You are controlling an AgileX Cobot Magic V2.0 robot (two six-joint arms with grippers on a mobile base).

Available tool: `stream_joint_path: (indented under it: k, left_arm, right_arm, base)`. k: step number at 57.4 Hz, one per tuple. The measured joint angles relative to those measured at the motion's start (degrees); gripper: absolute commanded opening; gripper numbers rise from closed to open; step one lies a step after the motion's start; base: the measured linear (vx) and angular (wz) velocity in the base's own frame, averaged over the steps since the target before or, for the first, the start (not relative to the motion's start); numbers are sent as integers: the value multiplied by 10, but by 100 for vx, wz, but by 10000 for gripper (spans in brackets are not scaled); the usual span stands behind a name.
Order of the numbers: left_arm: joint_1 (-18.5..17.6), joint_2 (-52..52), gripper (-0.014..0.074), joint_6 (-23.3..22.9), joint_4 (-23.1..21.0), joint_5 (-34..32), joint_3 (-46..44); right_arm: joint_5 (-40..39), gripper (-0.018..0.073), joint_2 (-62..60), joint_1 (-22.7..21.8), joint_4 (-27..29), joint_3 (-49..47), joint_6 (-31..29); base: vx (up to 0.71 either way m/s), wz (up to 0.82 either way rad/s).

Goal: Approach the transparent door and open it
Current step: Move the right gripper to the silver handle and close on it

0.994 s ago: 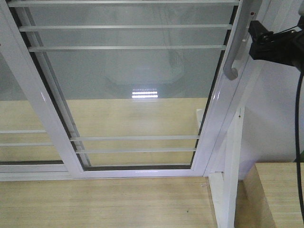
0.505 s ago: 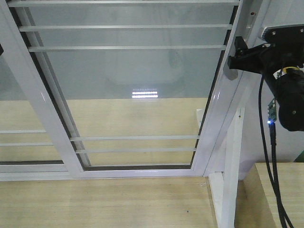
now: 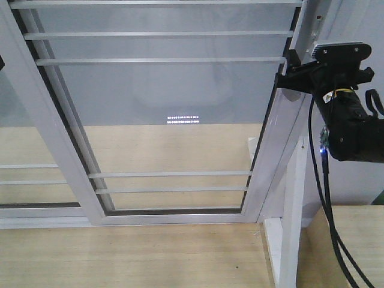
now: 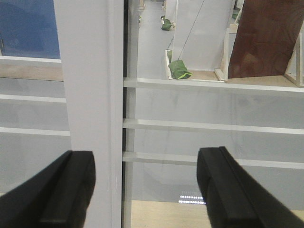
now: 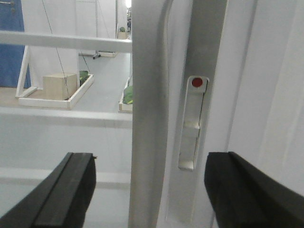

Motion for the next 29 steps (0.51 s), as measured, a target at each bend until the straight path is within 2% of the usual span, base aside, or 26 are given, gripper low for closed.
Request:
stream_joint_path:
  k: [29]
  left_arm:
    - [0, 0, 570, 0, 0, 4, 0]
  right_arm:
    - [67, 531, 54, -13, -8, -118, -6]
  base:
    - [0, 0]
